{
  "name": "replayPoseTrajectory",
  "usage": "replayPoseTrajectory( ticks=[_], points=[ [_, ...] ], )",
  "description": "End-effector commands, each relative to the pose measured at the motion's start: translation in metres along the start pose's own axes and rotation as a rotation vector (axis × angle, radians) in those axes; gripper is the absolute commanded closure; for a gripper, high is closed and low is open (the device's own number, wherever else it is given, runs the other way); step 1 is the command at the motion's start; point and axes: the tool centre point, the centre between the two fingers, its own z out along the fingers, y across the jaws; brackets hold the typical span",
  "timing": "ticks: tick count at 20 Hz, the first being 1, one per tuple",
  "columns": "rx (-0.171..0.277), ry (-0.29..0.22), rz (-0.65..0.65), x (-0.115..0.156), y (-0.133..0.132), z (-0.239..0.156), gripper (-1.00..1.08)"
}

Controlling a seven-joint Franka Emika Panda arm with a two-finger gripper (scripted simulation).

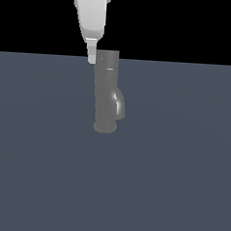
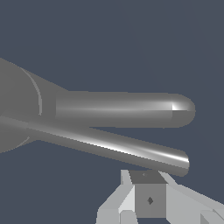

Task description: Turn on the faucet by rotating a designated handle.

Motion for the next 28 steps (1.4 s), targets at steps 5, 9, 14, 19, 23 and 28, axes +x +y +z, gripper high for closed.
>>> replayPoseTrajectory(
  ticks=[5, 9, 14, 19, 23, 28],
  points=[
    [-0.001, 0.001, 0.003, 0.024, -0.001, 0.000, 1.08],
    [-0.001, 0.001, 0.005, 0.046, -0.001, 0.000, 1.08],
    [-0.001, 0.001, 0.008, 0.072, -0.003, 0.000, 1.08],
    [-0.002, 0.001, 0.010, 0.095, -0.004, 0.000, 1.08],
    [-0.002, 0.001, 0.012, 0.113, -0.004, 0.000, 1.08],
    [-0.002, -0.002, -0.019, 0.098, -0.014, 0.000, 1.08]
  ],
)
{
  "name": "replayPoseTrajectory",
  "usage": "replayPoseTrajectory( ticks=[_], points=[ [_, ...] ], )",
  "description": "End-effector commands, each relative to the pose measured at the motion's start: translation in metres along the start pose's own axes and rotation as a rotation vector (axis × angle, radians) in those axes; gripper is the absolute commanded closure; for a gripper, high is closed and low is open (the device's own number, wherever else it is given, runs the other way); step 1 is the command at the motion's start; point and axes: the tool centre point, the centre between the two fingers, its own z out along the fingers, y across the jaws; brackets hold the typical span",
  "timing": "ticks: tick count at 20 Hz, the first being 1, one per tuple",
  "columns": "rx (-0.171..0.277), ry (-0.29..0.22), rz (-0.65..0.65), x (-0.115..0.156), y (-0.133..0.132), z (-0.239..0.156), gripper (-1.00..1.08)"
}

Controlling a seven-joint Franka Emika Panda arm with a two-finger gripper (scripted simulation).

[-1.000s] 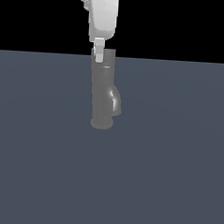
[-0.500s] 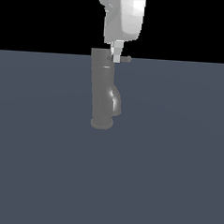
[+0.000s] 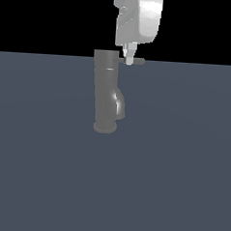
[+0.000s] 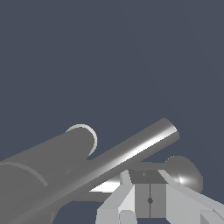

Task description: Turn on the faucet by rotating a designated handle.

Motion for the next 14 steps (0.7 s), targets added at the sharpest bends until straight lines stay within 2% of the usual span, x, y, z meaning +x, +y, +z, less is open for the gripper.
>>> replayPoseTrajectory(
  ticks=[1, 14],
  points=[
    [0.000, 0.000, 0.004, 0.006, -0.004, 0.000, 1.08],
    [0.000, 0.001, 0.013, 0.031, -0.025, 0.000, 1.08]
  ],
)
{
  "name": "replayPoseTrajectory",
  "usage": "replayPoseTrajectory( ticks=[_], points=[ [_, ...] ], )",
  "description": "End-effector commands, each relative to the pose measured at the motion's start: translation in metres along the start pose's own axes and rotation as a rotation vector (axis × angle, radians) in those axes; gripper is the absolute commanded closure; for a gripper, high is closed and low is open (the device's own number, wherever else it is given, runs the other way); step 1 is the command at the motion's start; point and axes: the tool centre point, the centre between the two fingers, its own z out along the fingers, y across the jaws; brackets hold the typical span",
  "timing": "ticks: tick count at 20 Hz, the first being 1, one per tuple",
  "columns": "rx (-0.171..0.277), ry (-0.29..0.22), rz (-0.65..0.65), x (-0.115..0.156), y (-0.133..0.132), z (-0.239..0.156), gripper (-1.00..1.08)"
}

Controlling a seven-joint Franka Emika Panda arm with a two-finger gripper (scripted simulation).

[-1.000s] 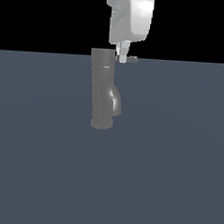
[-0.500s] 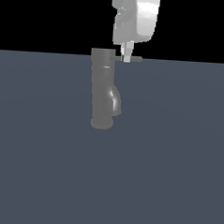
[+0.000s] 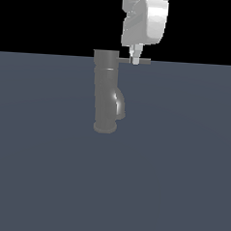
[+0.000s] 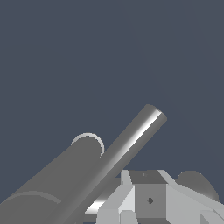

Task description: Turn on the faucet by rotating a designated handle.

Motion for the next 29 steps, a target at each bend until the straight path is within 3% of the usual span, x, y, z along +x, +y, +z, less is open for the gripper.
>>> replayPoseTrajectory(
  ticks=[1, 29],
  points=[
    [0.004, 0.002, 0.006, 0.008, -0.005, 0.000, 1.08],
    [0.004, 0.003, 0.024, 0.059, -0.048, 0.000, 1.08]
  ],
)
